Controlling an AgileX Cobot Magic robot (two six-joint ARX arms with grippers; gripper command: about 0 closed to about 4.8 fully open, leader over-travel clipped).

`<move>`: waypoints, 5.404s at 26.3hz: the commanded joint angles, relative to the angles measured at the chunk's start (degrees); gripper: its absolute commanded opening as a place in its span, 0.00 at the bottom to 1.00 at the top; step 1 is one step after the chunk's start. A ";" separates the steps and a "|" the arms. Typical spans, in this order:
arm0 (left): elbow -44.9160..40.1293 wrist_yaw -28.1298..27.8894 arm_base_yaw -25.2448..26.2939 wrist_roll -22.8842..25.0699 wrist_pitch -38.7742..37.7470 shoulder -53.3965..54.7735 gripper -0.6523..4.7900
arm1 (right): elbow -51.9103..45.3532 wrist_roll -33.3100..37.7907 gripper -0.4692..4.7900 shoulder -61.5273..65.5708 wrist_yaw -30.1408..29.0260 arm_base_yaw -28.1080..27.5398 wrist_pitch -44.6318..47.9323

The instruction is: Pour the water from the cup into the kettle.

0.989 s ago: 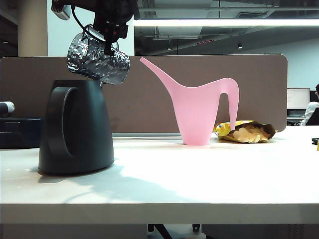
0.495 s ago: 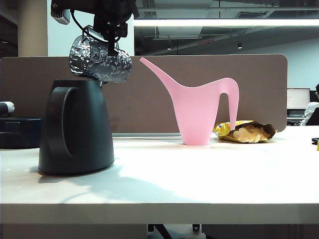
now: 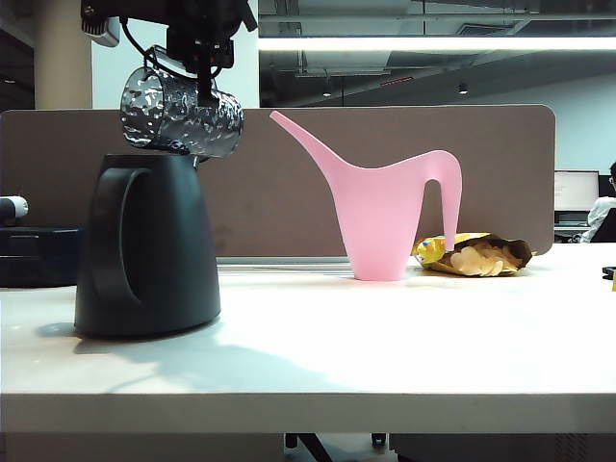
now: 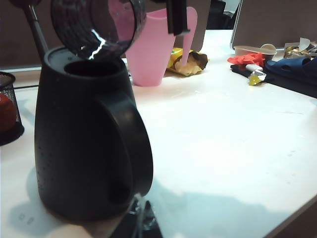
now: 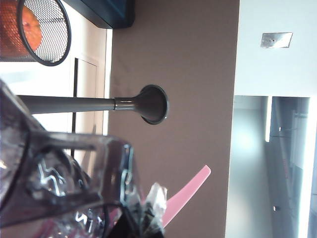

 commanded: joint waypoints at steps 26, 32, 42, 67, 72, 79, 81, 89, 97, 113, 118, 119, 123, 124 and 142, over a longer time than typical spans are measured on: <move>0.11 -2.43 0.00 0.15 -1.11 0.02 0.11 | 0.20 -3.98 0.07 -0.35 1.27 0.15 2.34; 0.11 -2.54 0.00 0.15 -1.09 0.02 0.11 | 0.20 -3.87 0.07 -0.39 2.10 0.48 2.54; 0.11 -2.56 0.00 0.17 -1.01 0.04 0.11 | 0.76 2.60 0.08 -0.76 2.82 0.48 3.15; 0.13 -8.15 0.00 0.13 -0.63 0.02 0.11 | 1.44 51.87 0.08 -20.96 2.12 -15.52 -13.44; 0.13 -8.13 0.00 0.13 -0.63 0.02 0.11 | 1.07 65.33 0.08 -23.56 -3.28 -21.40 -19.69; 0.13 -8.13 0.00 0.07 -0.63 0.02 0.11 | -9.60 71.45 0.08 -28.35 -6.40 -23.85 -16.09; 0.13 -8.13 0.00 -0.07 -0.61 0.02 0.11 | -14.47 72.65 0.08 -30.01 -6.58 -23.85 -12.59; 0.13 -8.13 0.00 -0.11 -0.66 0.02 0.11 | -33.09 82.29 0.08 -32.76 -10.64 -25.35 1.60; 0.13 -8.13 0.00 -0.11 -0.66 0.02 0.11 | -50.97 91.65 0.08 -32.09 -13.27 -29.33 20.20; 0.13 -8.13 0.00 -0.09 -0.63 0.02 0.11 | -57.83 96.85 0.08 -16.33 -19.58 -32.37 36.72; 0.13 -8.13 0.00 -0.09 -0.63 0.02 0.11 | -57.79 97.66 0.08 -12.13 -19.58 -32.44 37.20; 0.13 -8.13 0.00 -0.09 -0.63 0.02 0.11 | -57.79 98.09 0.08 -11.61 -19.56 -32.46 37.38; 0.13 -8.11 0.00 -0.09 -0.63 0.02 0.11 | -57.55 98.16 0.08 -9.40 -19.41 -32.87 37.97; 0.13 -8.11 0.00 -0.09 -0.63 0.02 0.11 | -57.46 98.16 0.08 -9.20 -19.41 -32.94 37.94; 0.13 -8.11 0.00 -0.11 -0.66 0.02 0.11 | -57.42 94.92 0.09 -8.22 -16.72 -33.07 34.07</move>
